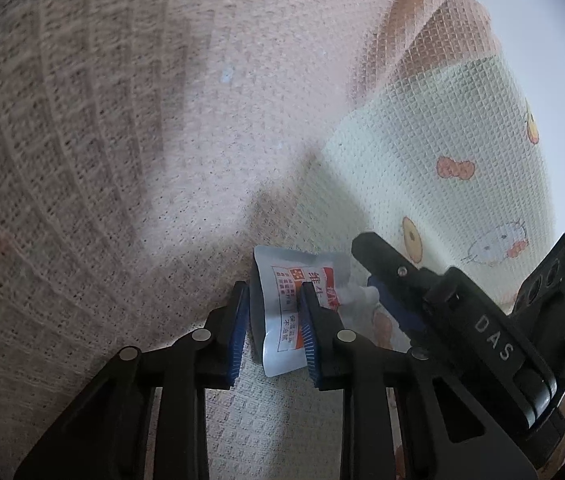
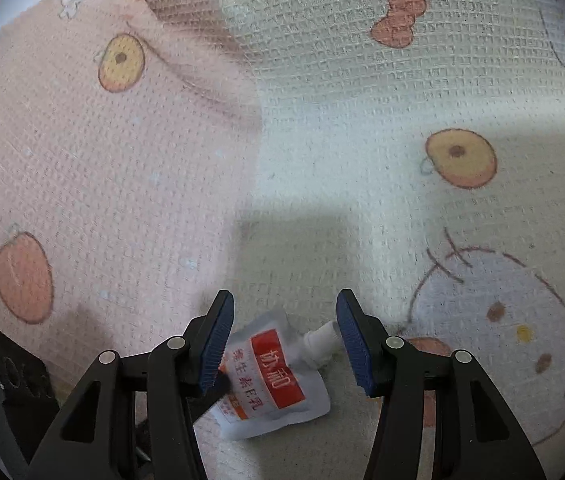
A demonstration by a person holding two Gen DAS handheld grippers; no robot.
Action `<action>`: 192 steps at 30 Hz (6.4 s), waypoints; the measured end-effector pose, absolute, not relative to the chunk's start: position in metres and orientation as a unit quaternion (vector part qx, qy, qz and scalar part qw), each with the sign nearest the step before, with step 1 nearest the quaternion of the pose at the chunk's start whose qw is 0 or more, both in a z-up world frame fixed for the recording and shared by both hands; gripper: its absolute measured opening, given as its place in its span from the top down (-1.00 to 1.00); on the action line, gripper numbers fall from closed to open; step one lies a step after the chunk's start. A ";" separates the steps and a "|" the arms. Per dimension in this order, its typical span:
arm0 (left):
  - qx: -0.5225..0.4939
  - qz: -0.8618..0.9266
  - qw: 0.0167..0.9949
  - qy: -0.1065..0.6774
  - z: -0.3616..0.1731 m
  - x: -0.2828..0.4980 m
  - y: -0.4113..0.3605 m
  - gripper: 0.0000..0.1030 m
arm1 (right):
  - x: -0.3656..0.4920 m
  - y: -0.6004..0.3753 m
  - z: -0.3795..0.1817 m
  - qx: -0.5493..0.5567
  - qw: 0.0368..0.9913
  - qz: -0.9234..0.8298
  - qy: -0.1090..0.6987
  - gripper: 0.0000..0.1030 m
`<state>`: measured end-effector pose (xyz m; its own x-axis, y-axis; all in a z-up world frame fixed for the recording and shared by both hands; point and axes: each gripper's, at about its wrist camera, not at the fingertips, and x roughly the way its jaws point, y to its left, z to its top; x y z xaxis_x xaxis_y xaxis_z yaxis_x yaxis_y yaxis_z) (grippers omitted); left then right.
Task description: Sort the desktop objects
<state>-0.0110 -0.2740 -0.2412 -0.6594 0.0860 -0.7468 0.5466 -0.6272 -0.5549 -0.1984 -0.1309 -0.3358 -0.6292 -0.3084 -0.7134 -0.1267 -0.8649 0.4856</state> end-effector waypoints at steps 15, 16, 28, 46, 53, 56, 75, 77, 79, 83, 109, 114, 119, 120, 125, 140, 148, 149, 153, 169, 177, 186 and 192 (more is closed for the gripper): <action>0.409 -0.808 0.157 0.394 -0.241 0.042 -0.266 0.49 | -0.168 -0.151 -0.336 0.500 0.143 -0.834 -0.187 0.00; 0.413 -0.807 0.157 0.392 -0.244 0.046 -0.265 0.50 | -0.165 -0.157 -0.337 0.504 0.156 -0.832 -0.171 0.00; 0.418 -0.807 0.157 0.387 -0.251 0.067 -0.262 0.37 | -0.140 -0.181 -0.349 0.511 0.193 -0.836 -0.055 0.00; 0.447 -0.802 0.152 0.367 -0.250 0.042 -0.249 0.16 | -0.146 -0.182 -0.358 0.504 0.187 -0.841 -0.061 -0.03; 0.438 -0.827 0.168 0.310 -0.225 0.046 -0.235 0.20 | -0.145 -0.186 -0.352 0.497 0.192 -0.845 -0.036 -0.04; 0.425 -0.839 0.178 0.289 -0.208 0.050 -0.231 0.20 | -0.141 -0.190 -0.337 0.478 0.198 -0.856 -0.017 -0.04; 0.314 -0.920 0.179 0.151 -0.062 0.059 -0.178 0.20 | -0.089 -0.159 -0.181 0.349 0.211 -0.913 0.000 -0.04; 0.305 -0.927 0.170 0.139 -0.047 0.054 -0.167 0.20 | -0.084 -0.151 -0.171 0.335 0.205 -0.920 -0.005 -0.04; 0.298 -0.932 0.162 0.130 -0.038 0.048 -0.156 0.20 | -0.077 -0.140 -0.157 0.321 0.198 -0.926 -0.010 -0.04; 0.286 -0.941 0.144 0.107 -0.022 0.034 -0.130 0.20 | -0.065 -0.120 -0.134 0.299 0.183 -0.936 -0.016 -0.04; 0.324 -0.946 0.015 0.031 -0.009 -0.029 0.029 0.20 | 0.000 0.036 -0.117 0.294 0.064 -0.950 -0.079 -0.04; 0.352 -0.936 -0.003 0.034 -0.019 -0.038 0.048 0.20 | 0.007 0.054 -0.124 0.317 0.058 -0.942 -0.093 -0.04; 0.376 -0.926 -0.022 0.027 -0.030 -0.043 0.065 0.20 | 0.016 0.070 -0.134 0.352 0.053 -0.930 -0.094 -0.04; 0.381 -0.924 -0.026 0.028 -0.033 -0.045 0.068 0.20 | 0.018 0.071 -0.135 0.357 0.053 -0.928 -0.094 -0.04; 0.412 -0.910 -0.039 0.028 -0.047 -0.050 0.079 0.20 | 0.023 0.083 -0.145 0.392 0.053 -0.913 -0.095 -0.04; 0.515 -0.851 -0.089 0.063 -0.094 -0.057 0.094 0.22 | 0.026 0.093 -0.183 0.511 0.087 -0.850 -0.097 -0.04; 0.556 -0.824 -0.094 0.057 -0.108 -0.056 0.098 0.22 | 0.026 0.088 -0.201 0.548 0.119 -0.823 -0.089 -0.02; 0.561 -0.820 -0.095 0.062 -0.111 -0.057 0.097 0.22 | 0.026 0.087 -0.204 0.553 0.121 -0.820 -0.087 -0.02; 0.590 -0.800 -0.079 0.074 -0.123 -0.062 0.091 0.35 | 0.024 0.086 -0.210 0.564 0.125 -0.813 -0.079 -0.01; 0.598 -0.801 -0.037 0.010 -0.127 -0.062 0.099 0.60 | 0.022 0.081 -0.218 0.576 0.116 -0.809 -0.019 0.01; 0.542 -0.840 -0.033 0.004 -0.104 -0.056 0.090 0.60 | 0.022 0.097 -0.208 0.562 0.105 -0.819 -0.053 0.01; 0.455 -0.889 -0.051 0.008 -0.072 -0.041 0.084 0.51 | 0.025 0.095 -0.180 0.516 0.067 -0.850 -0.080 0.01; 0.404 -0.914 -0.043 -0.016 -0.057 -0.025 0.082 0.03 | 0.049 0.087 -0.163 0.471 0.006 -0.879 -0.072 0.01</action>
